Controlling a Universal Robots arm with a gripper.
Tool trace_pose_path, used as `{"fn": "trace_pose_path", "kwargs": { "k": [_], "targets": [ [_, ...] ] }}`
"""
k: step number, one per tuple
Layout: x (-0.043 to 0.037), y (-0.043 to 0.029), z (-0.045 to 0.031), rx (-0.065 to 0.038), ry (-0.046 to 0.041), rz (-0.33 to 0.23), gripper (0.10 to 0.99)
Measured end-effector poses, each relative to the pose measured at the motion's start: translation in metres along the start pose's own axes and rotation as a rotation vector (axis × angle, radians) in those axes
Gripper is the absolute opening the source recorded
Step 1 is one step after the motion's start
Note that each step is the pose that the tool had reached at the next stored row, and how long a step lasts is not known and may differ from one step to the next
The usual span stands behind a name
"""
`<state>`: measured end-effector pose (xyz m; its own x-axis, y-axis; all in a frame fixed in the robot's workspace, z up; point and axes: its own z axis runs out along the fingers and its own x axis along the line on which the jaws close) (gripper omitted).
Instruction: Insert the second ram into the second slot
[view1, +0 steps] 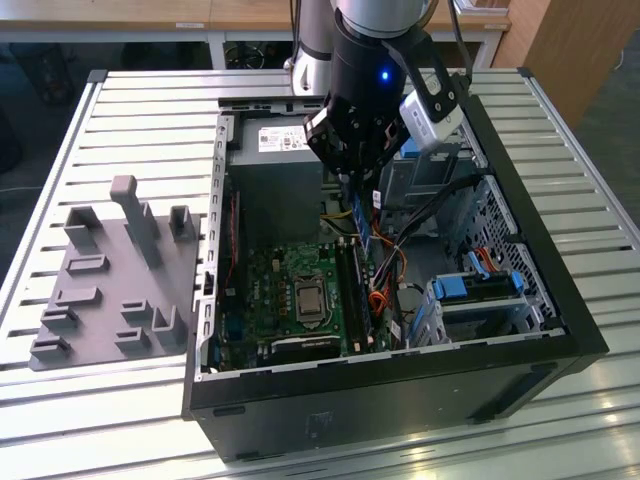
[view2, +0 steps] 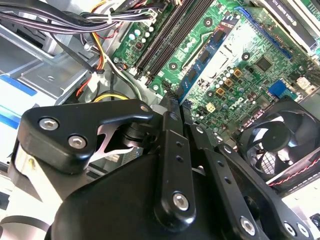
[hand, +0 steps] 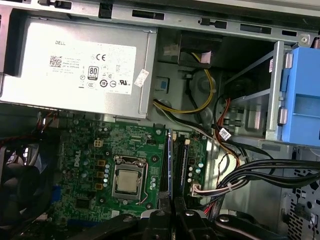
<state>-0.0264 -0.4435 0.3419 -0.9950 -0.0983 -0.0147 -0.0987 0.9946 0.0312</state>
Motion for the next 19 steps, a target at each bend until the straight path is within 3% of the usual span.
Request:
{"fn": "trace_pose_path", "kwargs": {
  "k": [19],
  "targets": [
    [0.0001,-0.0009,0.0034,0.000,-0.0001,0.000,0.137]
  ]
}}
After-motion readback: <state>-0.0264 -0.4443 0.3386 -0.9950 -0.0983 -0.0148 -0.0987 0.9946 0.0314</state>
